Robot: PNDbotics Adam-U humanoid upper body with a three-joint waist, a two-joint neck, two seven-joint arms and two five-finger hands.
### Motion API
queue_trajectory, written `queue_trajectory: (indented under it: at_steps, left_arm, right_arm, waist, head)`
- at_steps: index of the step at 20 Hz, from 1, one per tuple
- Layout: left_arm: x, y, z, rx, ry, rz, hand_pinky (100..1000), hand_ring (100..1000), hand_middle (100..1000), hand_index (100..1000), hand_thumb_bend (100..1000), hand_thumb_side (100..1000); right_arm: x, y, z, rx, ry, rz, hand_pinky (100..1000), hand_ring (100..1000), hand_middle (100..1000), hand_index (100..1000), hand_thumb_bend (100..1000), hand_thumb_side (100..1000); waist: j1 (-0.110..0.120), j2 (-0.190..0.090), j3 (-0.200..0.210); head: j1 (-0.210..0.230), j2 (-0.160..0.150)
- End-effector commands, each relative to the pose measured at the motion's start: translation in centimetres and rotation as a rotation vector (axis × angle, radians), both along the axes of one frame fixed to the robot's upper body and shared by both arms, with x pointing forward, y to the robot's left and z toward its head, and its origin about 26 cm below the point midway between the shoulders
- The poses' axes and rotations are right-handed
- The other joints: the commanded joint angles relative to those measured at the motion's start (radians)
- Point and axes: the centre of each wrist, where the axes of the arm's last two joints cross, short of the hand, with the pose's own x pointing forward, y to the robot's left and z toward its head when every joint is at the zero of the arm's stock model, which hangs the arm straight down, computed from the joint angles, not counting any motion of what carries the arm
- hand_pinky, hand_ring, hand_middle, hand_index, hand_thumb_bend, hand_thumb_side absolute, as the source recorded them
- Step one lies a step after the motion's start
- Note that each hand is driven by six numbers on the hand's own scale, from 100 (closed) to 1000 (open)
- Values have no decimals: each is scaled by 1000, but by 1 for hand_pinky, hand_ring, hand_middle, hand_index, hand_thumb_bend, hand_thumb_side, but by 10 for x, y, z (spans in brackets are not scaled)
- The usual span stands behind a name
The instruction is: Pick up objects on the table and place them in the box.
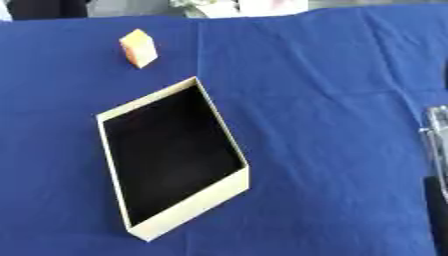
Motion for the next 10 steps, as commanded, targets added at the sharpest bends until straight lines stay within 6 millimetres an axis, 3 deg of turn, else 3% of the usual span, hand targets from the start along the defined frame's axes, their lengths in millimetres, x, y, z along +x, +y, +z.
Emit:
queue_trajectory:
  at_steps: [1,8,10]
  left_arm:
    - [7,10,21,154,28,115,515,591,639,788,179,663]
    - [19,29,61,252,140,252,517,592,640,788,178,668]
    - [19,29,68,283,168,277,535,616,667,798,181,723]
  right_arm:
    - [-4,0,8,-26,-30,8,769,766,555,729,100,769]
    - [-4,4,9,-26,-29,31,769,766,555,729,100,769]
    - [-4,6,10,-34,-30,43,769,766,554,729,100,768]
  waist:
    - [-1,-26,-6]
    - [-7,-26,-22]
    - [-6,-26,-33]
  head:
    - [2,0]
    - [19,-1]
    - [25,-7]
